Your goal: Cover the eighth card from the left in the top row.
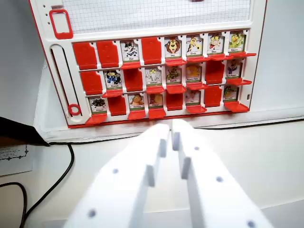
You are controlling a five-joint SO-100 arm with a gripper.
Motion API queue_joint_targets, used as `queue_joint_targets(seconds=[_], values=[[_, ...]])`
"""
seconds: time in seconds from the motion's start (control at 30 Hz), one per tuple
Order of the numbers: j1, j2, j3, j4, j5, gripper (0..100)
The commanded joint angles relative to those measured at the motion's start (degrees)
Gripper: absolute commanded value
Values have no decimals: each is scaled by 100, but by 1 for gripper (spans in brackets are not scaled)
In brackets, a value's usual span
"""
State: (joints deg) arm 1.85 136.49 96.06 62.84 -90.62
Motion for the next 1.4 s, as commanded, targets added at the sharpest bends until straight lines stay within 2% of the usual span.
queue_joint_targets(seconds=[0.0, 0.47, 0.7, 0.93, 1.17, 1.37], values=[[0, 26, -35, -185, -70, 0], [44, 70, 79, -220, -88, 0], [404, 70, 624, -729, -316, 0], [729, -387, 642, -1222, -387, 0], [976, -949, 914, -1881, -466, 0], [1134, -1538, 1274, -2751, -747, 0]])
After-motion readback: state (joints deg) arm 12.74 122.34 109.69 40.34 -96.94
